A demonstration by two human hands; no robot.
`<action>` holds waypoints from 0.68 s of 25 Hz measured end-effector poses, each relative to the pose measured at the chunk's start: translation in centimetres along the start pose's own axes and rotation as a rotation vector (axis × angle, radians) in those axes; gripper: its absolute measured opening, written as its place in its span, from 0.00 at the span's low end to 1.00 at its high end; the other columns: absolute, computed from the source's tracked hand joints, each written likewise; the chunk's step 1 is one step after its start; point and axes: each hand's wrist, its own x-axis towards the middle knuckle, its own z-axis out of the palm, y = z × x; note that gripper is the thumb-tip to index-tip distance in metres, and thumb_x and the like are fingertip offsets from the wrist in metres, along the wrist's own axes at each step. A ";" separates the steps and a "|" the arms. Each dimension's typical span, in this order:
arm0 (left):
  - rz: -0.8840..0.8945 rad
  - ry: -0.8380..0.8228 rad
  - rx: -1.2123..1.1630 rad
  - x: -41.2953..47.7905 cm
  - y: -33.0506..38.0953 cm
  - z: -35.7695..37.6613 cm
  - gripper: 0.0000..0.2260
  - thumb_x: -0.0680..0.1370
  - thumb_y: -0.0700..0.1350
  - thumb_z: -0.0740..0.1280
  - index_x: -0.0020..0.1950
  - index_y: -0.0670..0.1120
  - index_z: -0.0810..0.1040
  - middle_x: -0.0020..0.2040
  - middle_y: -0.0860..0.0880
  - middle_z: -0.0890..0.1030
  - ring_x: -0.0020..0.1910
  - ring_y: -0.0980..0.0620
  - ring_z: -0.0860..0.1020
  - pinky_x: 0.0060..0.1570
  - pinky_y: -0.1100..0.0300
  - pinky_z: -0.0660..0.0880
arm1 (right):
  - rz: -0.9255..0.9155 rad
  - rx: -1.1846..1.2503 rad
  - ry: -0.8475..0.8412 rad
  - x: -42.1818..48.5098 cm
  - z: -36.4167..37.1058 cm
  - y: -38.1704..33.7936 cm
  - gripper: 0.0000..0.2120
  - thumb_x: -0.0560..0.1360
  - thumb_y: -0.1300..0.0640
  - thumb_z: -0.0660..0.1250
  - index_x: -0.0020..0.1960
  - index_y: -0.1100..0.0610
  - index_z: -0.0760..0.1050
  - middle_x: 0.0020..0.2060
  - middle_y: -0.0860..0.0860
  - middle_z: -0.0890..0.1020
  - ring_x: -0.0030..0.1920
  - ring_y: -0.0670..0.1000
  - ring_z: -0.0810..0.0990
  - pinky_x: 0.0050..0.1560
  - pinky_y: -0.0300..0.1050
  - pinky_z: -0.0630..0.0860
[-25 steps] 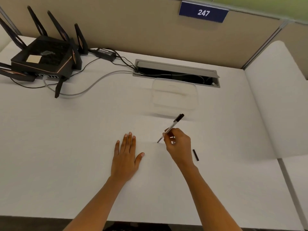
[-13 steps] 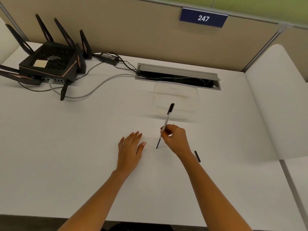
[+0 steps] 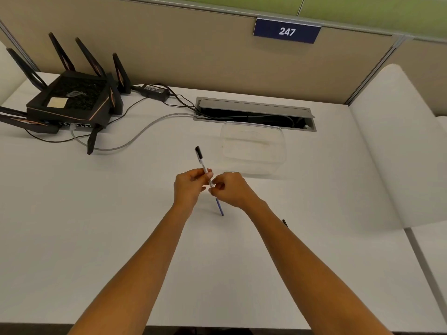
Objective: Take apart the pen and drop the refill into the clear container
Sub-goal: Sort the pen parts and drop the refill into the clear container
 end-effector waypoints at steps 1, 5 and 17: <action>-0.026 0.026 -0.033 0.3 -0.2 -0.4 0.12 0.73 0.40 0.72 0.56 0.39 0.82 0.51 0.40 0.84 0.50 0.42 0.82 0.55 0.46 0.78 | 0.021 0.036 0.017 0.1 0.0 0.2 0.12 0.72 0.54 0.69 0.52 0.58 0.83 0.43 0.53 0.84 0.43 0.50 0.80 0.49 0.46 0.79; -0.090 0.144 -0.098 0.8 -1.3 -1.8 0.13 0.74 0.41 0.72 0.57 0.37 0.81 0.52 0.39 0.83 0.51 0.42 0.82 0.53 0.47 0.79 | 0.105 0.102 0.018 -0.9 1.1 2.1 0.11 0.72 0.55 0.71 0.53 0.56 0.84 0.49 0.52 0.85 0.44 0.45 0.80 0.51 0.38 0.76; -0.165 0.240 -0.243 1.7 -3.5 -4.1 0.13 0.74 0.41 0.72 0.56 0.36 0.81 0.50 0.40 0.83 0.47 0.46 0.81 0.50 0.52 0.80 | 0.171 0.003 -0.036 -1.8 4.5 2.2 0.09 0.72 0.56 0.72 0.51 0.56 0.83 0.43 0.49 0.79 0.45 0.51 0.79 0.47 0.43 0.75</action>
